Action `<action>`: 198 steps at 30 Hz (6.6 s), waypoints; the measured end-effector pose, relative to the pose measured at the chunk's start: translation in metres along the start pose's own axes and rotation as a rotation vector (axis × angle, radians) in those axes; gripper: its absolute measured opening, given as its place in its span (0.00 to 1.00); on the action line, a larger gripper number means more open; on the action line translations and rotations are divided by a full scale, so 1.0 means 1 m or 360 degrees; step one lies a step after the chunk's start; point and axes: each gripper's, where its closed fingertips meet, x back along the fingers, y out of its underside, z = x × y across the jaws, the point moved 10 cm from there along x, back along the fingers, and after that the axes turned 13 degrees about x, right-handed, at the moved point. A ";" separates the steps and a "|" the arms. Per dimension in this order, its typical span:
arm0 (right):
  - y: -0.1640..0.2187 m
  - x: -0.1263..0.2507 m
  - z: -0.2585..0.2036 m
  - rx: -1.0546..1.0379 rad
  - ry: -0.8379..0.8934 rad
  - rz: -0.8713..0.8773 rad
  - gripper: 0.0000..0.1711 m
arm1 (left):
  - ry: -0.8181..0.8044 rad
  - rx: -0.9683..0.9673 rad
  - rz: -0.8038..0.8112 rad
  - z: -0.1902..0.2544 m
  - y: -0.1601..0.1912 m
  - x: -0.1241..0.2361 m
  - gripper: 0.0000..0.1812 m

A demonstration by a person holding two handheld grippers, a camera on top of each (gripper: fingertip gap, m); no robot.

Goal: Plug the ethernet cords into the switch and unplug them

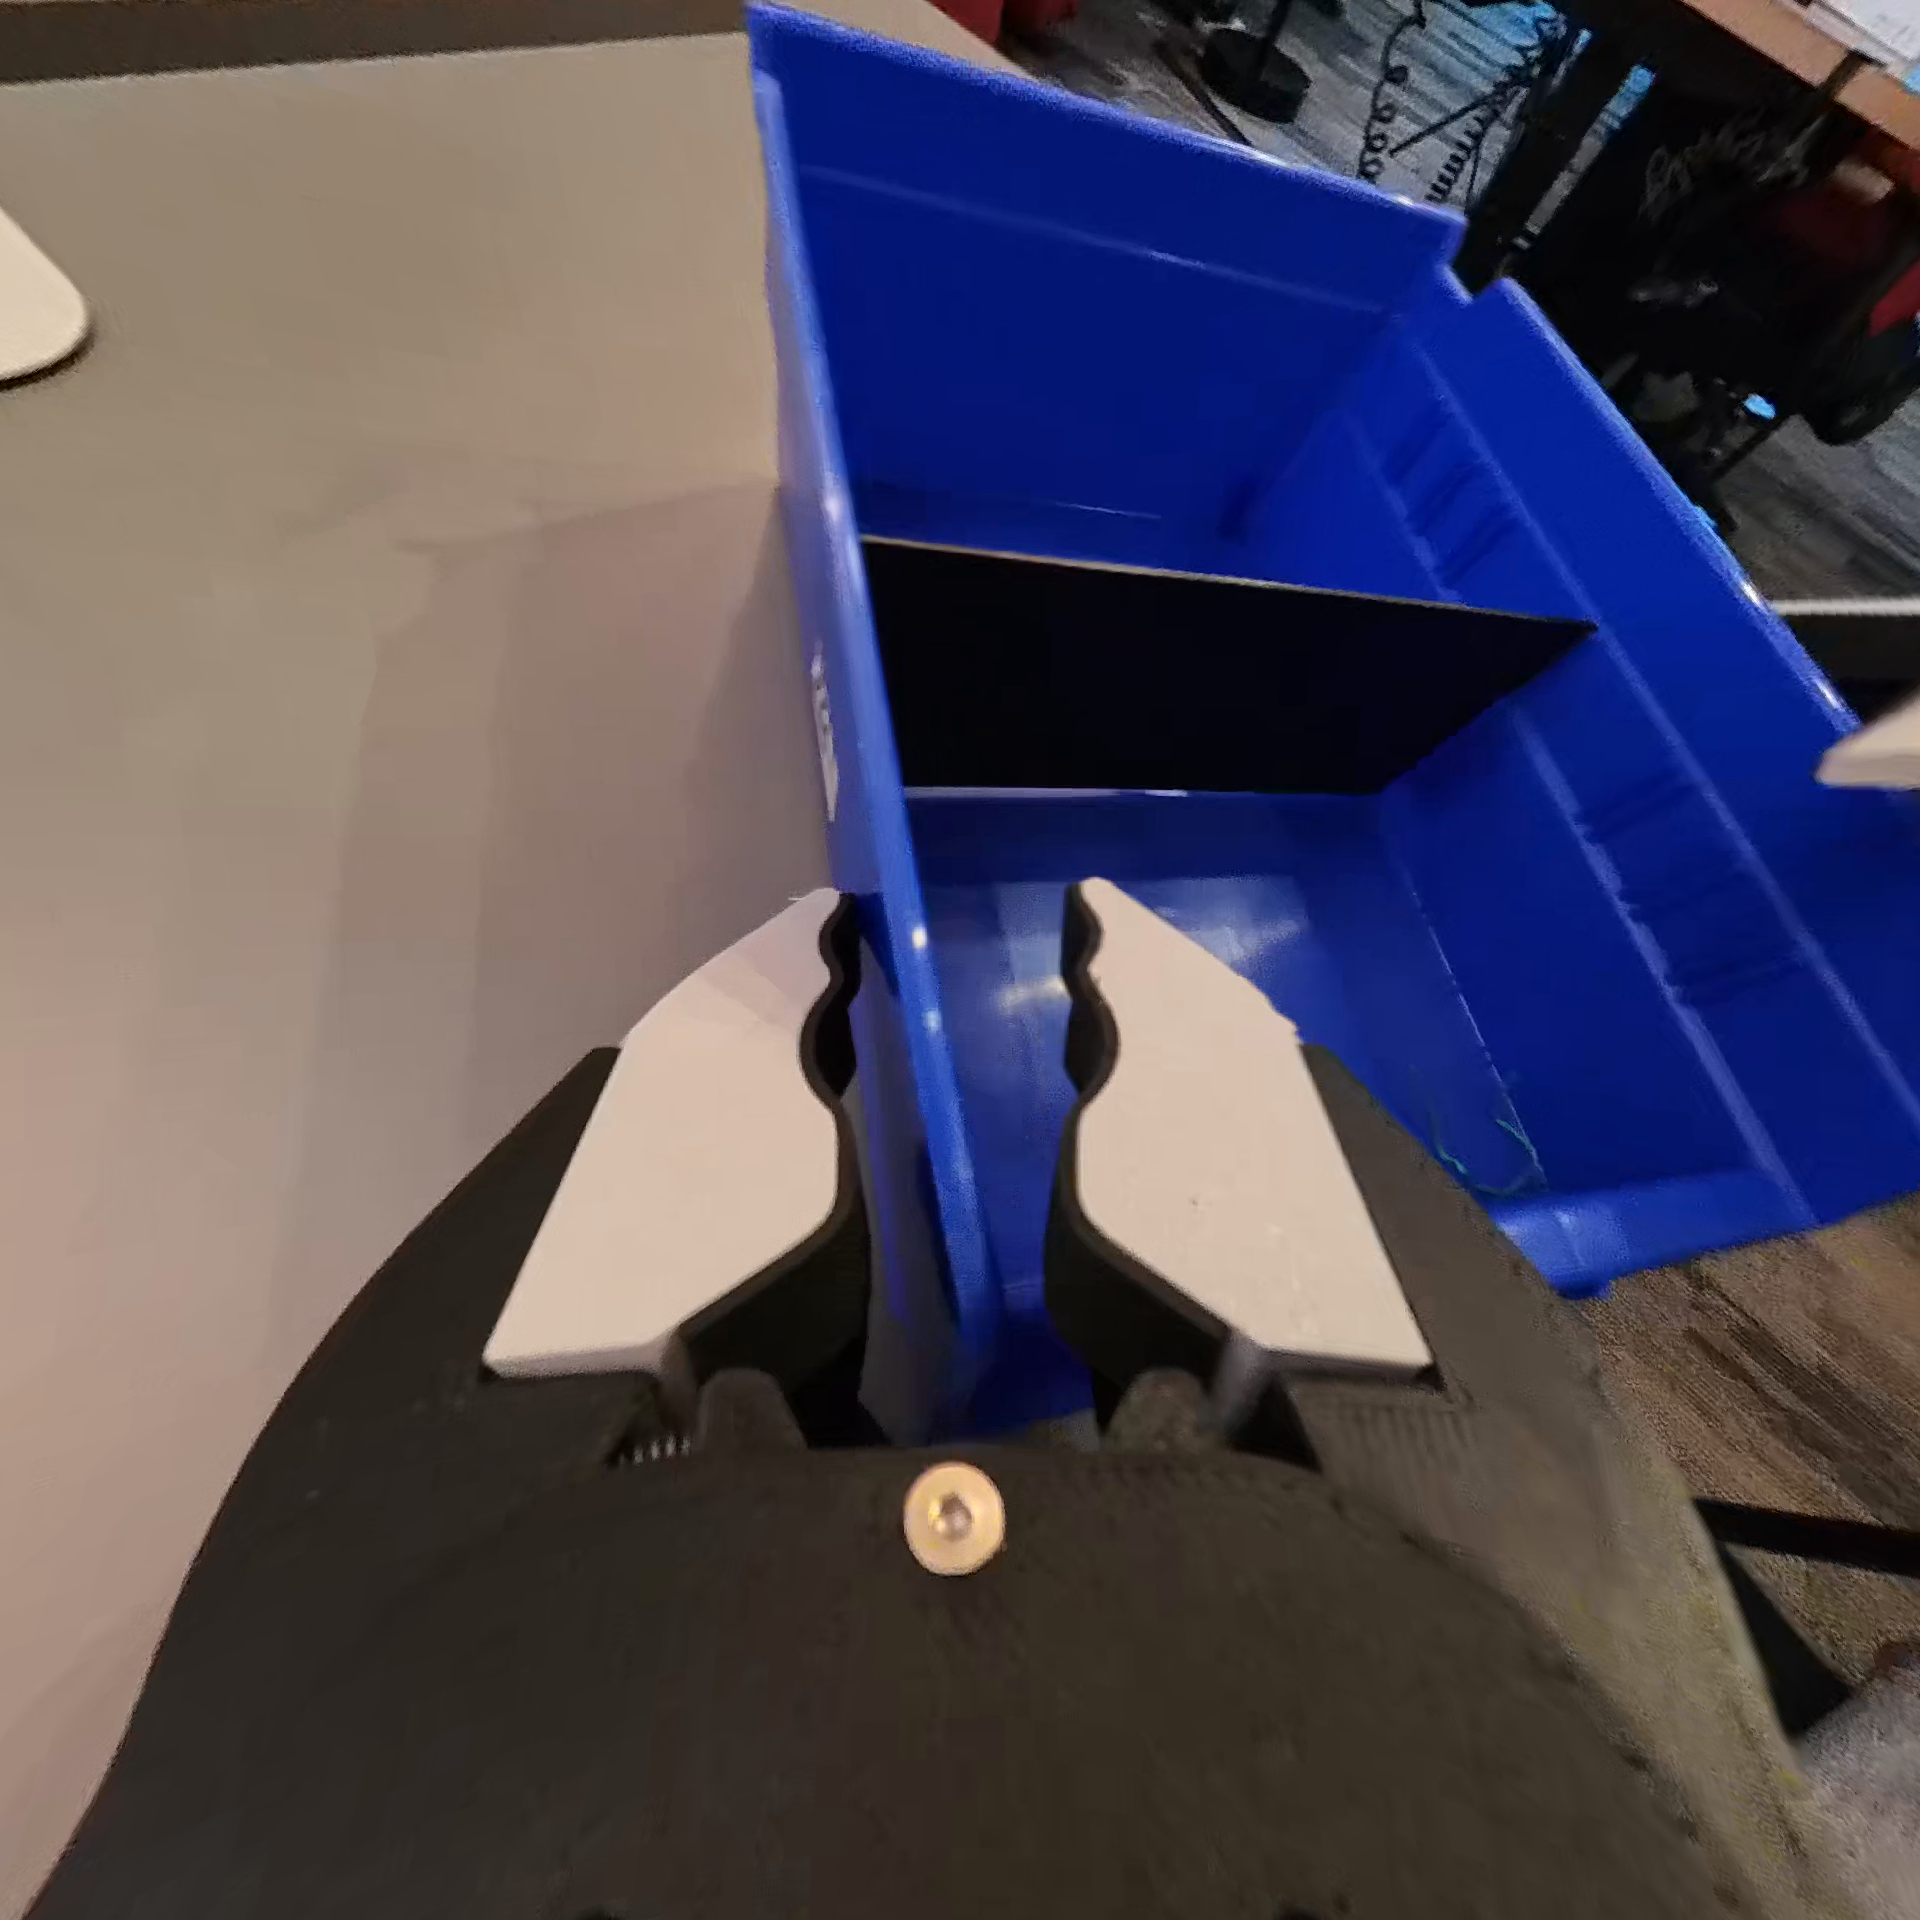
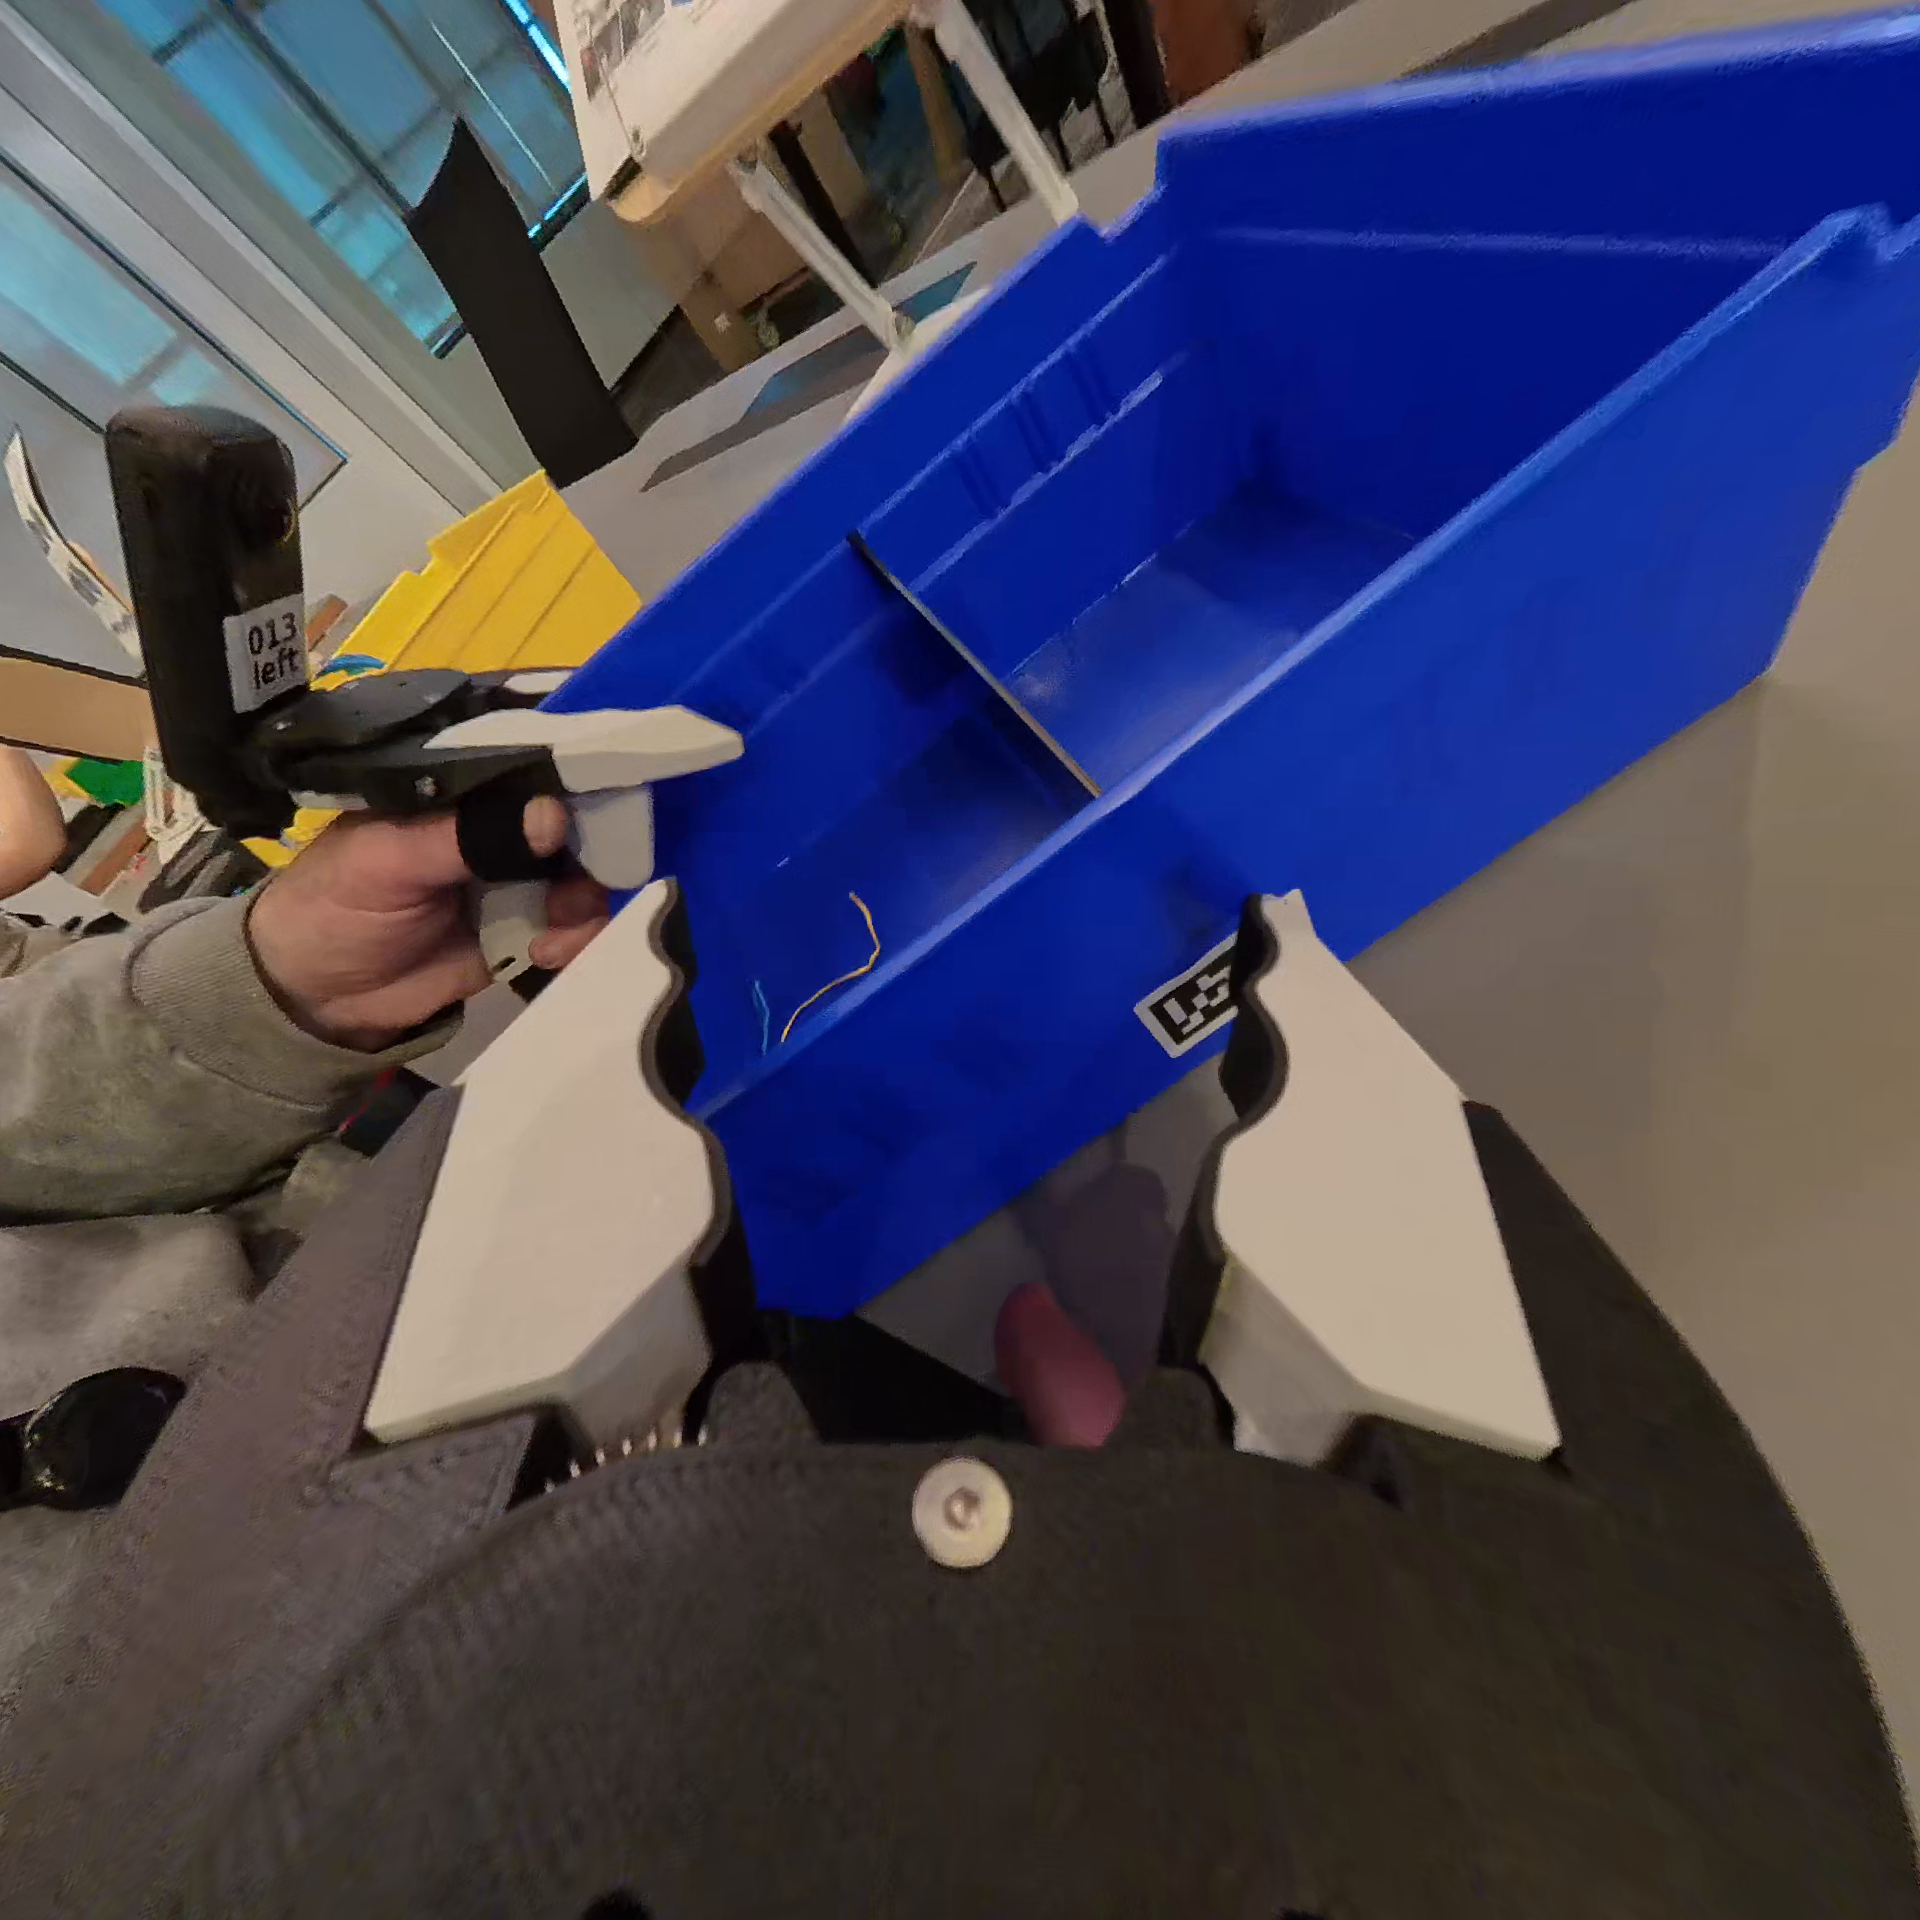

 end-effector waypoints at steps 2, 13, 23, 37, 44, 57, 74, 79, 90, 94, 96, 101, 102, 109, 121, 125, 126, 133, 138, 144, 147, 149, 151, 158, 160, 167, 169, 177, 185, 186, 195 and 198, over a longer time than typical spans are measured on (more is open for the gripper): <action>-0.008 0.005 0.006 0.0061 0.0060 0.0019 0.50 | 0.0023 -0.0015 -0.0012 0.006 0.002 -0.003 0.25; -0.061 0.027 0.053 0.0684 0.0658 -0.0294 0.24 | 0.0311 -0.0029 -0.0233 0.048 0.006 -0.019 0.35; -0.082 0.024 0.097 0.1076 0.1039 -0.0560 0.00 | 0.0479 0.0154 -0.0290 0.090 0.005 -0.057 0.39; -0.107 0.009 0.168 0.1357 0.1273 -0.0740 0.00 | 0.0569 0.0302 -0.0230 0.115 -0.011 -0.110 0.41; -0.130 0.043 0.134 0.1561 0.1539 -0.0480 0.13 | 0.0529 0.0167 -0.0110 0.079 -0.025 -0.052 0.51; -0.125 0.002 -0.014 0.1628 0.0887 -0.0007 0.14 | -0.1011 -0.0137 0.0620 -0.127 -0.074 0.302 0.44; -0.096 -0.083 -0.127 0.1762 0.0172 0.0039 0.14 | -0.1556 0.0309 0.0171 -0.257 0.071 0.401 0.19; -0.086 -0.091 -0.134 0.1711 0.0096 -0.0002 0.14 | -0.1475 0.0337 0.0220 -0.264 0.073 0.403 0.05; -0.074 -0.104 -0.149 0.1676 -0.0036 -0.0002 0.14 | -0.1474 0.0449 0.0247 -0.279 0.086 0.444 0.19; -0.074 -0.101 -0.151 0.1650 -0.0030 0.0026 0.14 | -0.1671 0.0321 0.0515 -0.256 0.062 0.484 0.30; -0.073 -0.101 -0.150 0.1642 -0.0032 0.0022 0.14 | -0.1681 0.0175 0.0535 -0.238 0.036 0.491 0.34; -0.069 -0.104 -0.154 0.1621 -0.0075 0.0049 0.14 | -0.1414 -0.0111 0.0289 -0.218 -0.040 0.441 0.47; -0.067 -0.104 -0.156 0.1626 -0.0085 0.0056 0.14 | -0.1377 -0.0167 0.0196 -0.219 -0.052 0.423 0.51; -0.058 -0.098 -0.157 0.1641 -0.0110 0.0052 0.14 | -0.1193 -0.0315 -0.0464 -0.263 -0.105 0.317 0.51; -0.053 -0.093 -0.145 0.1568 -0.0121 0.0095 0.14 | -0.1232 0.0108 -0.1343 -0.374 -0.092 0.241 0.59; -0.050 -0.093 -0.138 0.1525 -0.0130 0.0095 0.14 | -0.1291 0.0159 -0.1410 -0.391 -0.082 0.235 0.60; -0.049 -0.094 -0.137 0.1520 -0.0133 0.0092 0.14 | -0.1296 0.0172 -0.1431 -0.395 -0.079 0.234 0.61; -0.045 -0.096 -0.135 0.1509 -0.0155 0.0086 0.14 | -0.1173 0.0308 -0.1485 -0.407 -0.068 0.229 0.58; -0.044 -0.098 -0.134 0.1499 -0.0166 0.0076 0.14 | -0.1128 0.0257 -0.1455 -0.407 -0.068 0.230 0.57; -0.044 -0.099 -0.136 0.1515 -0.0175 0.0051 0.14 | -0.1122 0.0197 -0.1394 -0.404 -0.070 0.233 0.57; -0.044 -0.100 -0.136 0.1509 -0.0183 0.0044 0.14 | -0.1116 0.0153 -0.1369 -0.400 -0.073 0.237 0.56; -0.043 -0.102 -0.137 0.1507 -0.0191 0.0039 0.14 | -0.1118 0.0127 -0.1361 -0.397 -0.076 0.240 0.57; -0.043 -0.103 -0.138 0.1512 -0.0199 0.0035 0.14 | -0.1125 0.0103 -0.1364 -0.395 -0.078 0.243 0.56; -0.043 -0.104 -0.138 0.1513 -0.0202 0.0036 0.14 | -0.1135 0.0000 -0.1274 -0.378 -0.096 0.258 0.56; -0.043 -0.103 -0.138 0.1509 -0.0206 0.0042 0.14 | -0.1145 -0.0039 -0.1235 -0.368 -0.103 0.264 0.56; -0.046 -0.101 -0.138 0.1515 -0.0202 0.0075 0.14 | -0.1079 -0.0299 -0.1083 -0.297 -0.141 0.273 0.56; -0.047 -0.100 -0.138 0.1510 -0.0202 0.0091 0.14 | -0.1033 -0.0427 -0.1055 -0.269 -0.153 0.263 0.56; -0.051 -0.091 -0.140 0.1518 -0.0180 0.0149 0.14 | -0.0648 -0.0898 -0.1096 -0.161 -0.164 0.156 0.56; -0.051 -0.076 -0.131 0.1485 -0.0129 0.0188 0.13 | -0.0343 -0.1171 -0.1319 -0.109 -0.100 0.028 0.56; -0.050 -0.075 -0.130 0.1481 -0.0125 0.0189 0.13 | -0.0337 -0.1230 -0.1348 -0.105 -0.090 0.017 0.56; -0.043 -0.074 -0.121 0.1444 -0.0129 0.0184 0.13 | -0.0259 -0.1388 -0.1448 -0.087 -0.051 -0.021 0.56; -0.042 -0.075 -0.122 0.1442 -0.0144 0.0180 0.13 | -0.0235 -0.1369 -0.1450 -0.086 -0.050 -0.022 0.56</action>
